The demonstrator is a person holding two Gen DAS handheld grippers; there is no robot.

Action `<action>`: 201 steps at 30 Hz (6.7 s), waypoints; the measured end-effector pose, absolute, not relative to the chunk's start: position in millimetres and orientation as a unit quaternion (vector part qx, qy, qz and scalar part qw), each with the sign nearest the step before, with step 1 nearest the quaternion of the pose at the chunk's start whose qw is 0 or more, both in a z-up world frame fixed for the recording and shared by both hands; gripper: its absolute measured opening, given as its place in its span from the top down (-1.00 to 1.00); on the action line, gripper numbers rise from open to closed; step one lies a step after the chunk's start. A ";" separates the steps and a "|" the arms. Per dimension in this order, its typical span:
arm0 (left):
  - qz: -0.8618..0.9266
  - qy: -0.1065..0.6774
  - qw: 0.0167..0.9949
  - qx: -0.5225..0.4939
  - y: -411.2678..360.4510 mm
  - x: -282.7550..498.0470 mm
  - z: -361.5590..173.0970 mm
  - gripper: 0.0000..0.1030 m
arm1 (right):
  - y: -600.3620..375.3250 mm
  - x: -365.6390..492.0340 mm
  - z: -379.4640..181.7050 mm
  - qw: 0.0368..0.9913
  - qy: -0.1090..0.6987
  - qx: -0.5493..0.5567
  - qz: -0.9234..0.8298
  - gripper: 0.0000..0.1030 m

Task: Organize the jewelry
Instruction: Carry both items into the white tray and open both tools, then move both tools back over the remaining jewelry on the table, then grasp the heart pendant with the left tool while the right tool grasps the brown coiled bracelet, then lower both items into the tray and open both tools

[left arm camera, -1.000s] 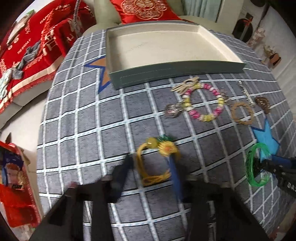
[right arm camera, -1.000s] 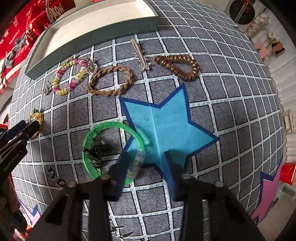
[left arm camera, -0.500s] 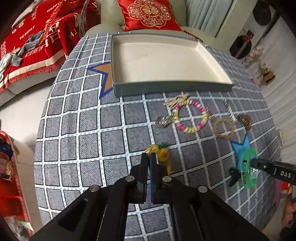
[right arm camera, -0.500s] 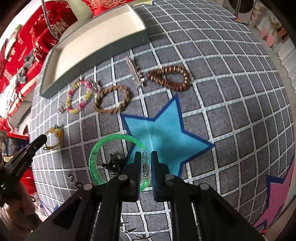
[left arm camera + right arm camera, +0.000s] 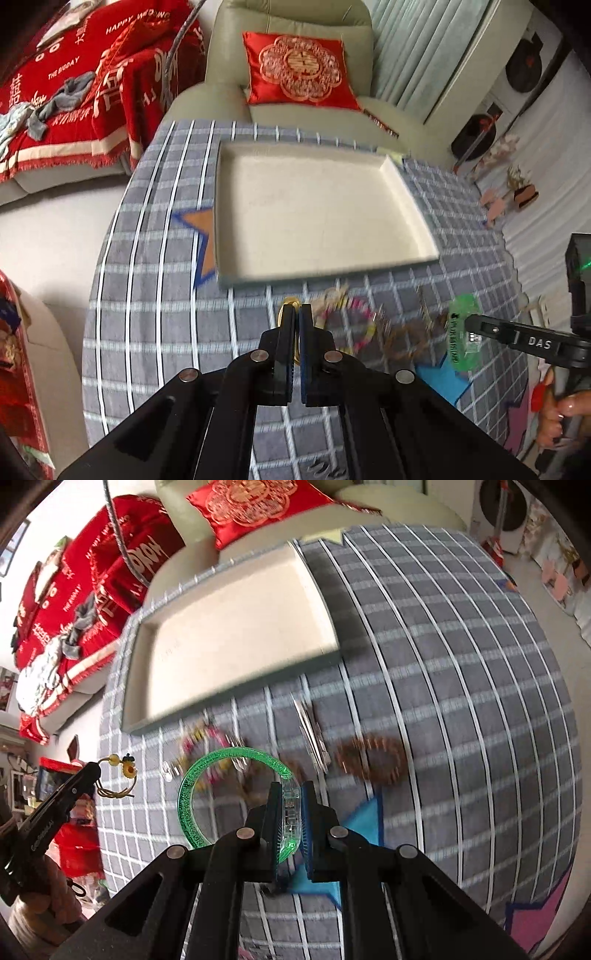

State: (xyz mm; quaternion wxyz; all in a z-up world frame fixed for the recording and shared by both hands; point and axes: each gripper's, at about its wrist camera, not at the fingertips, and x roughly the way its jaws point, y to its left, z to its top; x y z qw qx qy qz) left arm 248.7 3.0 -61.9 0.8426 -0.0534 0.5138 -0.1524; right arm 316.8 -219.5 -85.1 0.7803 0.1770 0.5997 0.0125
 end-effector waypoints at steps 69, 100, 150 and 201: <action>-0.075 0.500 0.861 0.047 -57.0 360.8 -102.5 -1.00 | -248.5 376.8 -82.7 0.812 0.530 0.242 0.044 -0.78; -0.056 0.592 0.799 0.089 -5.3 267.7 -182.7 -1.00 | -266.6 260.7 -132.2 0.745 0.634 0.205 -0.034 -1.00; -0.167 0.572 0.802 0.045 -43.4 246.9 -156.0 0.52 | -258.0 291.1 -153.5 0.766 0.635 0.096 -0.041 0.74; -0.072 0.527 0.846 -0.037 -41.7 392.6 -114.0 0.52 | -237.7 482.8 -107.3 0.811 0.568 0.130 0.045 0.74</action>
